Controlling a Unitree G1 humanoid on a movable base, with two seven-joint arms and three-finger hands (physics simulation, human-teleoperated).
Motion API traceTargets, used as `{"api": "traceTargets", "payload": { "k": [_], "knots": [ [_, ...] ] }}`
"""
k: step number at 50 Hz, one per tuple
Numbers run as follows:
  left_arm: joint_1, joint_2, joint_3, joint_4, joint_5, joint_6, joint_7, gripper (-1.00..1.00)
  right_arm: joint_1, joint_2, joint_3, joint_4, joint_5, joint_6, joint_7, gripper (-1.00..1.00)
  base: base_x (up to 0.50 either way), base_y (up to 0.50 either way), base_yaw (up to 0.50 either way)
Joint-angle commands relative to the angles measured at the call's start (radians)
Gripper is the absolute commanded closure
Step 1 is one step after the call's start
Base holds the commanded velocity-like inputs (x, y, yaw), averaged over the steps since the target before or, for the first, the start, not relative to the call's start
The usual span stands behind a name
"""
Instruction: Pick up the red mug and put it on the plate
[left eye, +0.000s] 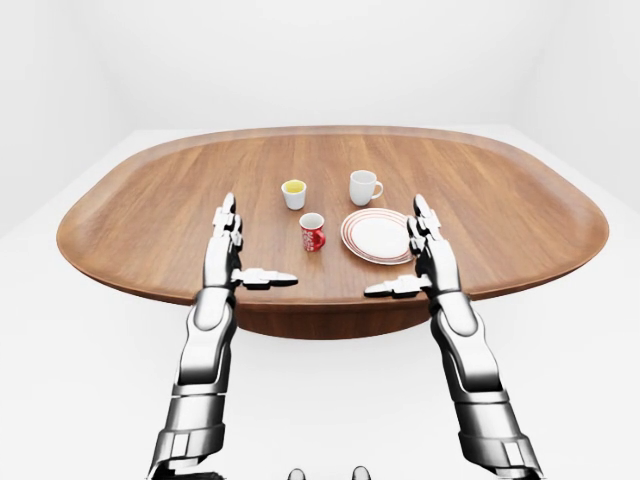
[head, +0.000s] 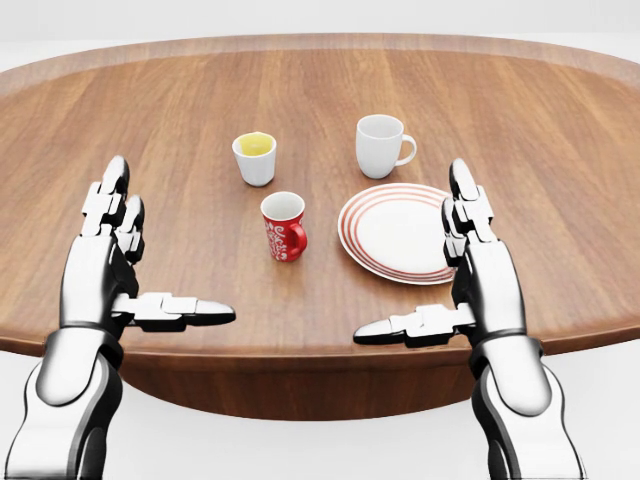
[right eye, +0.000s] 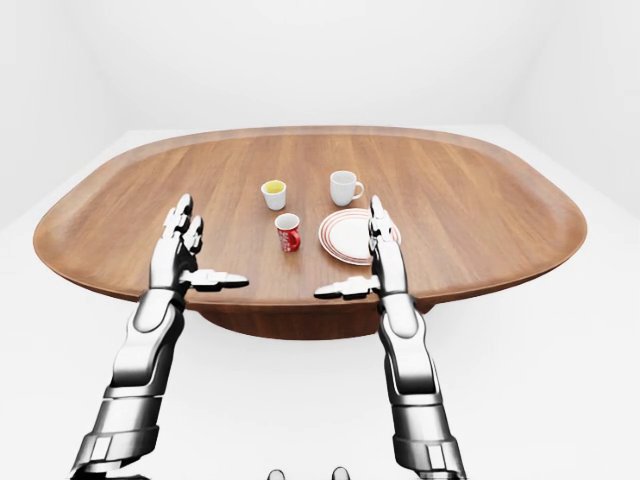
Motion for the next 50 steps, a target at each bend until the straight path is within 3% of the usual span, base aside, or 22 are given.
{"api": "traceTargets", "payload": {
  "k": [1, 14, 50],
  "knots": [
    [-0.091, 0.031, 0.018, 0.054, 0.0, 0.0, 0.012, -1.0, -0.06, -0.015, -0.008, -0.004, 0.002, 0.0, 0.011, -1.0, 0.0, 0.0, 0.0],
    [-0.095, 0.032, 0.013, 0.037, 0.008, 0.0, 0.022, -1.0, -0.06, -0.019, -0.01, -0.019, -0.01, 0.0, 0.017, -1.0, 0.0, 0.0, 0.0],
    [-0.084, 0.025, 0.01, -0.028, 0.025, 0.0, 0.014, -1.0, -0.058, -0.015, -0.001, -0.037, -0.047, 0.0, 0.024, -1.0, 0.2, 0.0, 0.0]
  ]
}}
